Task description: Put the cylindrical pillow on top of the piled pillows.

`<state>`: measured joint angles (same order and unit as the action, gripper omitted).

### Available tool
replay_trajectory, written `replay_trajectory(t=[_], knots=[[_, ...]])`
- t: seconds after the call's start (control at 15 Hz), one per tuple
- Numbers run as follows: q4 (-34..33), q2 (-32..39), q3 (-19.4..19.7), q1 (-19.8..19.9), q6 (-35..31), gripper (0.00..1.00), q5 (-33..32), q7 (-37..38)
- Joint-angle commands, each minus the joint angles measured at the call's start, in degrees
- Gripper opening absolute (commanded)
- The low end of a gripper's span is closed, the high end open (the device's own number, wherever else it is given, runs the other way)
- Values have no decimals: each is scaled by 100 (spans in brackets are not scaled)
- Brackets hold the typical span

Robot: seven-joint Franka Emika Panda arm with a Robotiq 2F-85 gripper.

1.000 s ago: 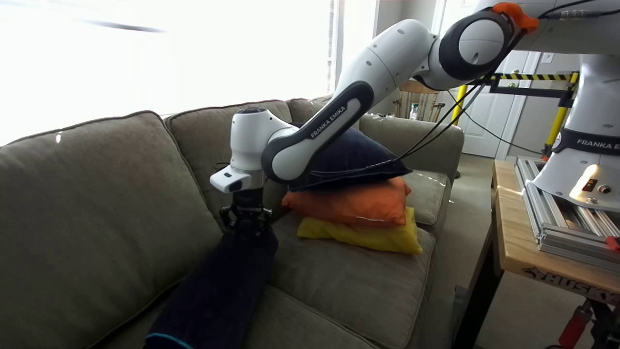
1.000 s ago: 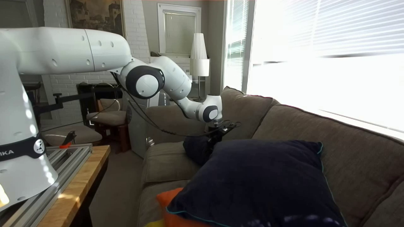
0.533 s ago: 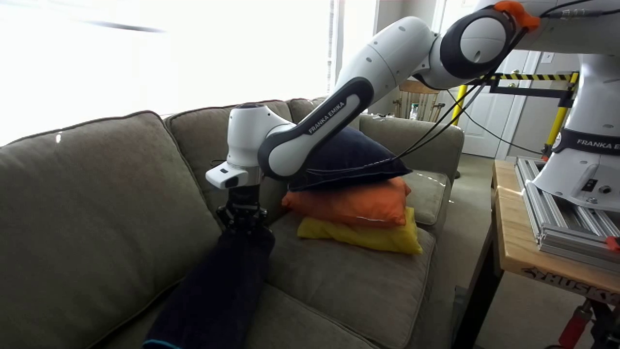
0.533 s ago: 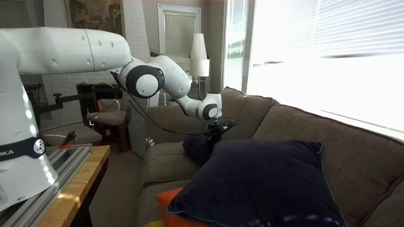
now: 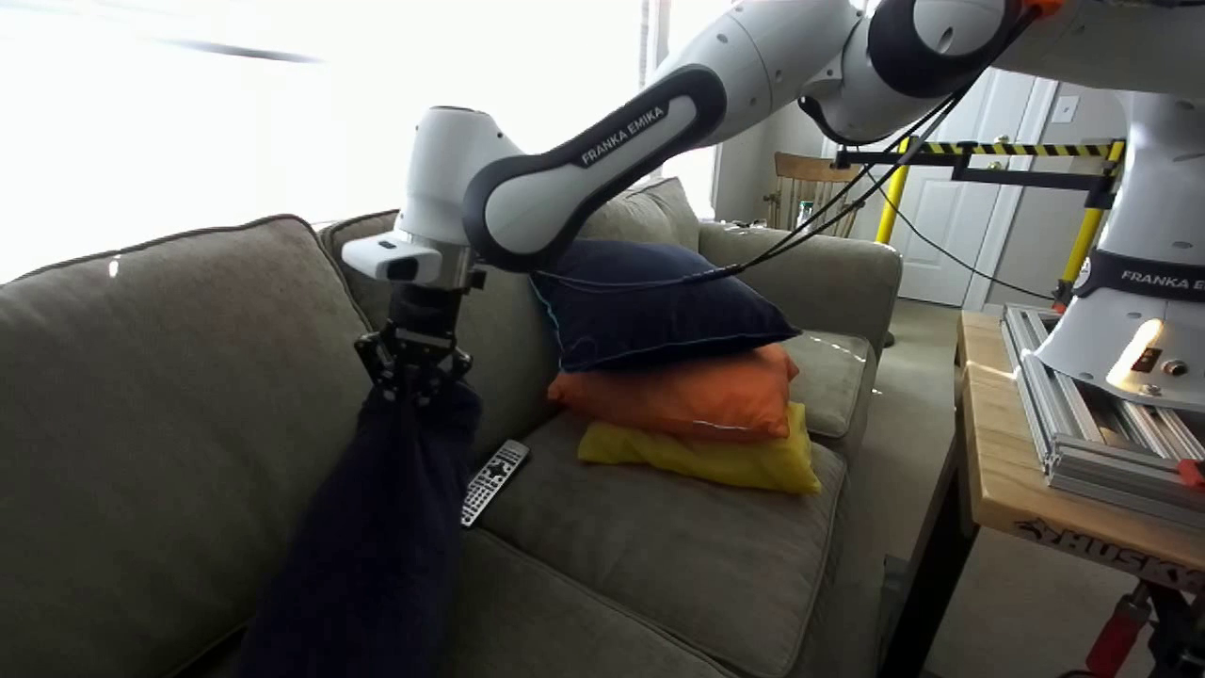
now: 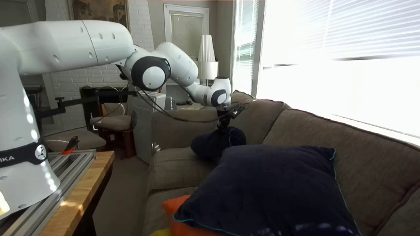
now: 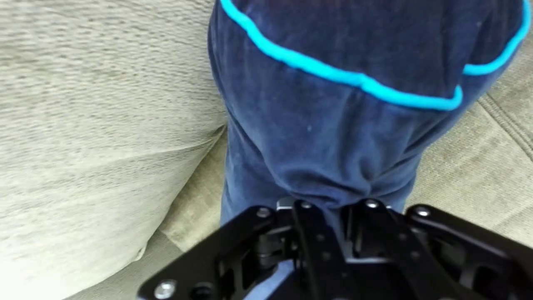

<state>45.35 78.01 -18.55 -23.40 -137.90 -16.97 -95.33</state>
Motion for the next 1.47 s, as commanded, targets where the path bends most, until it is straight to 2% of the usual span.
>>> replay_trajectory(t=[0.0, 0.47, 1.27, 1.4], knots=[[726, -896, -140, 176, -118, 4, -48, -159], [1771, -2451, -75, 534, -378, 4, -109, -169], [4528, -5156, 810, 1166, -1329, 4, -202, 921], [5018, -5549, 892, 1278, -1589, 4, -188, 829]])
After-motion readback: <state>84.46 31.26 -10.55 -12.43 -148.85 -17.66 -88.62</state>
